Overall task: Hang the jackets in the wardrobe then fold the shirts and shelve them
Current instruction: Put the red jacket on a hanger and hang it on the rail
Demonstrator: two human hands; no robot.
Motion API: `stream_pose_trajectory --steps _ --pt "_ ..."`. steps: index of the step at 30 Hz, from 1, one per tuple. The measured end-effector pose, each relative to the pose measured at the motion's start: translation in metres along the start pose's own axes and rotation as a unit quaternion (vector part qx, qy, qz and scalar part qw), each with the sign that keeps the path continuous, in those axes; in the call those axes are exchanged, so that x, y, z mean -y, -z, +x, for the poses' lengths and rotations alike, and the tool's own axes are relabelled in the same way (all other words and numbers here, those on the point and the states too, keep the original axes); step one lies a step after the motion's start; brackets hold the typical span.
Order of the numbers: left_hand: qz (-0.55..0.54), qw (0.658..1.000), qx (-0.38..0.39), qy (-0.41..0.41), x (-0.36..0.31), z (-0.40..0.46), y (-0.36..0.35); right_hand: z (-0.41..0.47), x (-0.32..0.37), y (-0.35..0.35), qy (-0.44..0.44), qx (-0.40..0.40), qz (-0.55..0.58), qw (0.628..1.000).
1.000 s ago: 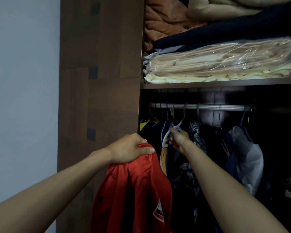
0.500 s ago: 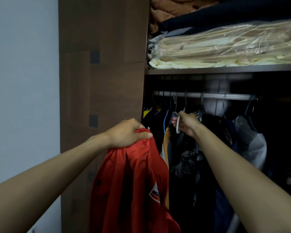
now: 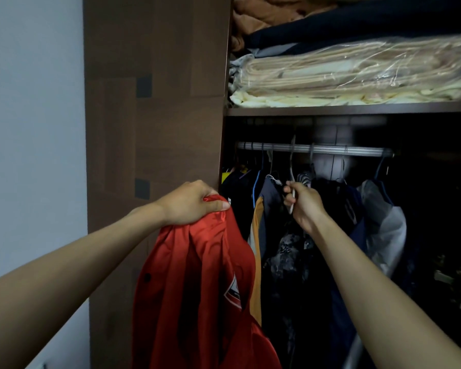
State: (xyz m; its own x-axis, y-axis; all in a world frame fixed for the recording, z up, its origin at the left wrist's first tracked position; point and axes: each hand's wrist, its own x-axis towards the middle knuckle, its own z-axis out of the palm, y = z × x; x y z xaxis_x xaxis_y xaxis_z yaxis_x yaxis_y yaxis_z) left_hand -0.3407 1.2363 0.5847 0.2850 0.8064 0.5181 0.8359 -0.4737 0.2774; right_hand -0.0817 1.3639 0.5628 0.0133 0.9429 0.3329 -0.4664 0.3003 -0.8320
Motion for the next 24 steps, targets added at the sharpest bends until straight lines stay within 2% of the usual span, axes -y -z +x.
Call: stream_pose_trajectory --steps 5,9,12,14,15,17,19,22,24 --pt "0.000 1.000 0.002 0.000 0.003 -0.006 0.003 -0.041 -0.045 0.012 -0.019 0.008 -0.070 0.997" --pt "-0.001 1.000 0.001 -0.007 0.008 -0.012 0.006 -0.090 -0.067 0.017 -0.025 0.028 -0.030 0.999" --pt "0.005 1.000 0.004 -0.008 0.015 -0.017 0.008 -0.130 -0.094 0.020 -0.102 0.043 -0.075 0.991" --pt "0.010 1.000 0.004 -0.006 0.016 -0.019 0.009 -0.135 -0.106 0.016 -0.165 0.022 -0.151 0.974" --pt "0.011 1.000 0.009 -0.005 0.015 -0.020 0.009 -0.133 -0.109 0.015 -0.169 -0.001 -0.171 0.971" --pt "0.013 1.000 0.013 -0.006 0.014 -0.023 0.009 -0.131 -0.109 0.013 -0.147 -0.051 -0.198 0.968" --pt "0.010 1.000 0.015 -0.002 0.017 -0.026 0.009 -0.139 -0.103 0.014 -0.104 -0.064 -0.215 0.969" --pt "0.004 1.000 0.017 0.008 0.026 -0.030 0.013 -0.160 -0.087 0.019 -0.019 -0.018 -0.173 0.985" --pt "-0.006 1.000 0.021 0.019 0.029 -0.031 0.017 -0.172 -0.072 0.028 0.002 0.029 -0.125 0.992"
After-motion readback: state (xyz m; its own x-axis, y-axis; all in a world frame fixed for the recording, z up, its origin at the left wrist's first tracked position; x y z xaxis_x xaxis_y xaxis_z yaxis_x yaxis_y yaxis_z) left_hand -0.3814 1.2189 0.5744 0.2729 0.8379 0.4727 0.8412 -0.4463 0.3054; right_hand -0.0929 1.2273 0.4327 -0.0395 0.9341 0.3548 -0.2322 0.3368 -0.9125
